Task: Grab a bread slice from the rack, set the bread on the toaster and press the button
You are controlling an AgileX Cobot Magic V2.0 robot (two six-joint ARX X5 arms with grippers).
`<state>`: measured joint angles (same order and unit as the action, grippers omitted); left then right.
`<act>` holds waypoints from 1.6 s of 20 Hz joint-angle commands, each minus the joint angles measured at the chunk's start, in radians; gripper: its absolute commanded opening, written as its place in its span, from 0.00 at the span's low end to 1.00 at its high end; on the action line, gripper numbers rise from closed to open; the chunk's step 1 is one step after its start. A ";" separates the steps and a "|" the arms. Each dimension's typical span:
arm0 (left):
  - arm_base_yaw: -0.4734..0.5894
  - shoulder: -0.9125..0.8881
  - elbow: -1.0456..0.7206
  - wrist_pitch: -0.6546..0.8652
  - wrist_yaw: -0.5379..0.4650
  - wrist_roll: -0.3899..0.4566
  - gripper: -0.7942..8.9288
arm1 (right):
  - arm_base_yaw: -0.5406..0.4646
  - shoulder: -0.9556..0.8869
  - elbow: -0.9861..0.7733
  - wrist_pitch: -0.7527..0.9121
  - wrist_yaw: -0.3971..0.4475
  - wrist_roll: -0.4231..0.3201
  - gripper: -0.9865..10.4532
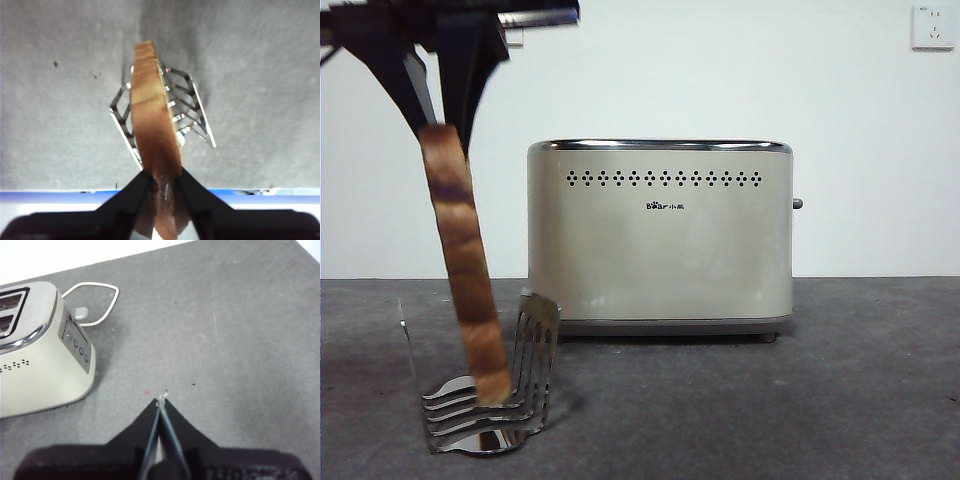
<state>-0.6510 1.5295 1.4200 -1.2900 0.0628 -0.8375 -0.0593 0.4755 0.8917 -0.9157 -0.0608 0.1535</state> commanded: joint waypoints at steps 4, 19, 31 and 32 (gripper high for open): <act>0.027 -0.093 0.021 -0.017 -0.003 0.098 0.07 | 0.001 -0.002 0.003 0.010 -0.003 0.002 0.09; 0.016 -0.106 0.642 -0.025 0.018 1.515 0.08 | 0.001 -0.002 0.016 -0.019 -0.037 0.081 0.09; 0.018 -0.016 0.645 0.019 0.015 1.965 0.07 | 0.001 0.000 0.080 -0.028 -0.037 0.017 0.09; 0.018 -0.003 0.645 0.038 0.015 1.965 0.07 | 0.001 0.000 0.081 -0.028 -0.037 0.017 0.09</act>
<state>-0.6312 1.5158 2.0663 -1.2785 0.0772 1.0908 -0.0593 0.4755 0.9688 -0.9451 -0.0959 0.1825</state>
